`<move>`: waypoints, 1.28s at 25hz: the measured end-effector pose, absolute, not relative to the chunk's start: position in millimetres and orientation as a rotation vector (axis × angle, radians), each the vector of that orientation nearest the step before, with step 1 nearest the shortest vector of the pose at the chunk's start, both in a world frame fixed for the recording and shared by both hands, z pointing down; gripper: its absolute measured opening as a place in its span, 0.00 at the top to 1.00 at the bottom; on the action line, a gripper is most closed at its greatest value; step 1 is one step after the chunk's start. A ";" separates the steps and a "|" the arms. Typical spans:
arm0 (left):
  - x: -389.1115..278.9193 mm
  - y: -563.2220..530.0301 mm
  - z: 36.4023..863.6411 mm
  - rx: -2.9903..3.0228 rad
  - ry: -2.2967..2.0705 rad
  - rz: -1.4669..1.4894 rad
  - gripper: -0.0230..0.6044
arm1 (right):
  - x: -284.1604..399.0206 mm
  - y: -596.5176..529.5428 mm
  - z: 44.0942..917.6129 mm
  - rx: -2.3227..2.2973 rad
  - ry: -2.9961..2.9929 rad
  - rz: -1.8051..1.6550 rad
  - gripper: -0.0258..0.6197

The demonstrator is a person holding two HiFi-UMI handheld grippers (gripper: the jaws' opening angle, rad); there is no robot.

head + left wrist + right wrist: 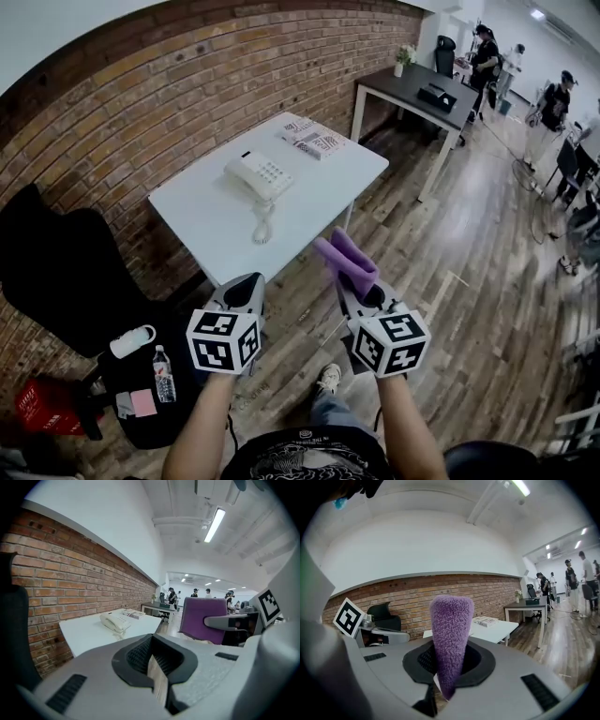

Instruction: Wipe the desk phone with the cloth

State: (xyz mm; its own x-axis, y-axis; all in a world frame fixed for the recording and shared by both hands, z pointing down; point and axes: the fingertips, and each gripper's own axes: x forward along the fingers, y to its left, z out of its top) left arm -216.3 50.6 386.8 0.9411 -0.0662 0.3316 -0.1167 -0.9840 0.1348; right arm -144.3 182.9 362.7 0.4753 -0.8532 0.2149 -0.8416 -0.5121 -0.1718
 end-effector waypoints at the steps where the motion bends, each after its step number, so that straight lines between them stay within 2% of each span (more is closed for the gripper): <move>1: -202.7 47.9 387.7 2.938 -0.150 0.497 0.96 | -130.1 179.7 363.7 -2.657 1.542 -0.433 0.89; 9: -105.9 26.0 389.6 2.916 -0.252 0.522 0.96 | -22.9 151.3 368.0 -2.597 1.634 -0.480 0.89; 15: -67.1 13.7 392.1 2.906 -0.335 0.542 0.96 | 24.9 139.6 373.1 -2.553 1.689 -0.501 0.89; 32: -42.0 -19.5 401.3 2.857 -0.531 0.548 0.96 | 68.6 97.0 382.4 -2.440 1.906 -0.515 0.89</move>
State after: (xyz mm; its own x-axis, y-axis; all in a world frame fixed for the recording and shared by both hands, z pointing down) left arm -42.0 -19.5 401.3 0.8681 -0.3099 0.3879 -0.3778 -0.9192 0.1111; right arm 68.6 97.0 382.4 0.2087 -0.9446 0.2533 -0.9436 -0.2625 -0.2016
